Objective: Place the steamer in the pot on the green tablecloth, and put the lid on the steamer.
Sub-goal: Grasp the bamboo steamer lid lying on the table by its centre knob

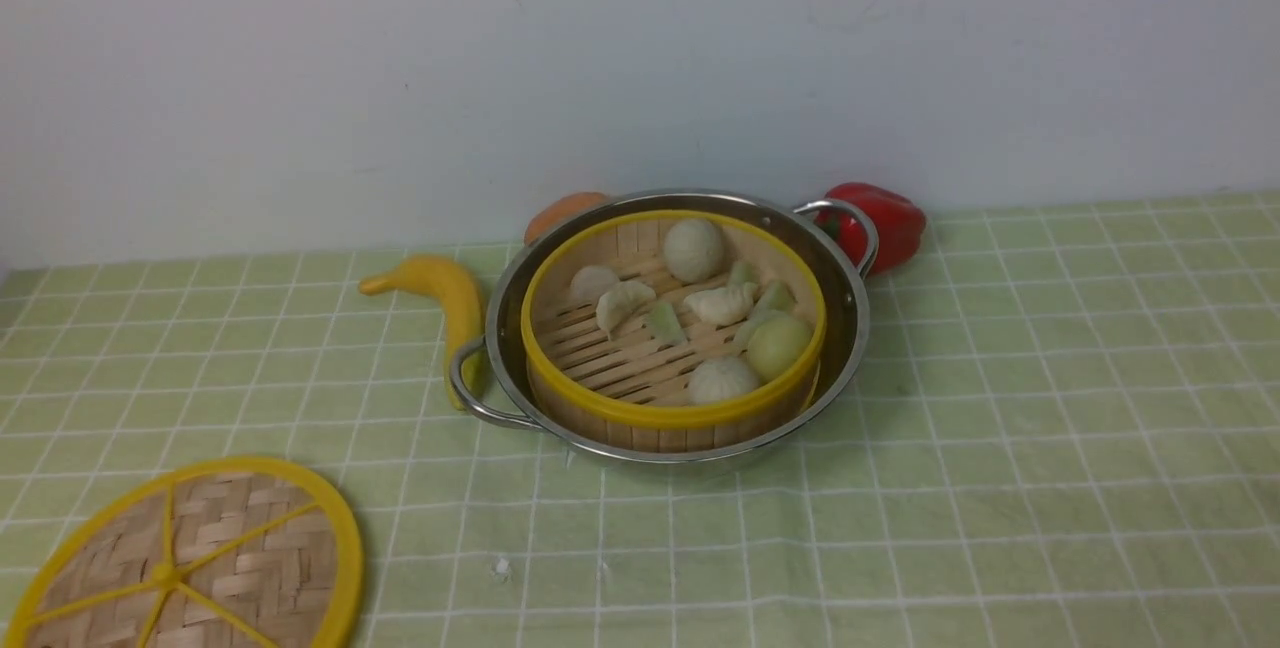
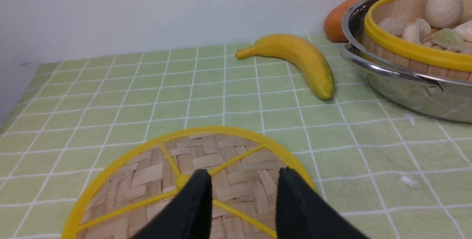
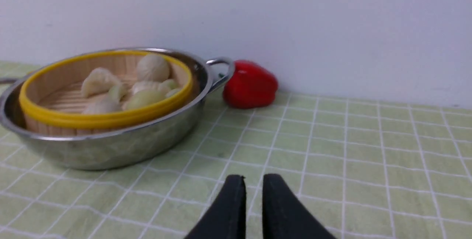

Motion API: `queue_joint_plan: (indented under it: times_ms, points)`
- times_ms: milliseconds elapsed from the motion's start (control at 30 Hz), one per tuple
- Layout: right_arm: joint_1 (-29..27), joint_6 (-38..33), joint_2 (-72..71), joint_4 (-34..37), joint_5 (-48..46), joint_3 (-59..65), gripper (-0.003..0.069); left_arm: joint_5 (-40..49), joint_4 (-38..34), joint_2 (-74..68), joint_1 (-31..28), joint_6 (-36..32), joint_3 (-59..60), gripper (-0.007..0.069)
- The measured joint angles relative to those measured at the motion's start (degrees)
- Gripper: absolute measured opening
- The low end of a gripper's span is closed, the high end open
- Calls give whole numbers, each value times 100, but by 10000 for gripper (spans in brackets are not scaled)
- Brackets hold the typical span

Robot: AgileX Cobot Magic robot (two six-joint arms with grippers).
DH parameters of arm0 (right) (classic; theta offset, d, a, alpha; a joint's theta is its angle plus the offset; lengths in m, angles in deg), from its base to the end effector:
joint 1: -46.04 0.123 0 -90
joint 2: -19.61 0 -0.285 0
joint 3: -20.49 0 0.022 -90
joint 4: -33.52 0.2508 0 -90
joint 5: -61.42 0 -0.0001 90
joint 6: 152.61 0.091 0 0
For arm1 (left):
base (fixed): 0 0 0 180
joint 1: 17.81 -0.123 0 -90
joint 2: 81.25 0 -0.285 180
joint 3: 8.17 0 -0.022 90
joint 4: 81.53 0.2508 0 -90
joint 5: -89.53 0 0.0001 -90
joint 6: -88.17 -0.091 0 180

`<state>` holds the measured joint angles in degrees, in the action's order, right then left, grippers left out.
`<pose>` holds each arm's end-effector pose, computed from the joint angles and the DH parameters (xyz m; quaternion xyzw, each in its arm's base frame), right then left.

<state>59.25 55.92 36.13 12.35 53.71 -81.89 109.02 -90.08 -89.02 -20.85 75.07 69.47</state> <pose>0.0668 0.0111 0.1899 -0.0229 0.7731 0.0956 0.6267 0.0539 -0.0017 0.1804 0.0289 0.7911 0.0234 0.6105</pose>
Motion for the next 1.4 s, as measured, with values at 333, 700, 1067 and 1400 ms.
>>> queue_joint_plan:
  times_ms: [333,700,1067,1400]
  points:
    - [-483,258,-842,114,-1140,0,134,0,0,0,0,0,0,244]
    - [-494,186,-842,114,-1202,0,171,0,0,0,0,0,0,244]
    - [-823,-34,-842,146,-1202,0,202,0,0,0,0,0,0,244]
    - [-823,-147,-842,236,-1196,0,226,0,0,0,0,0,0,244]
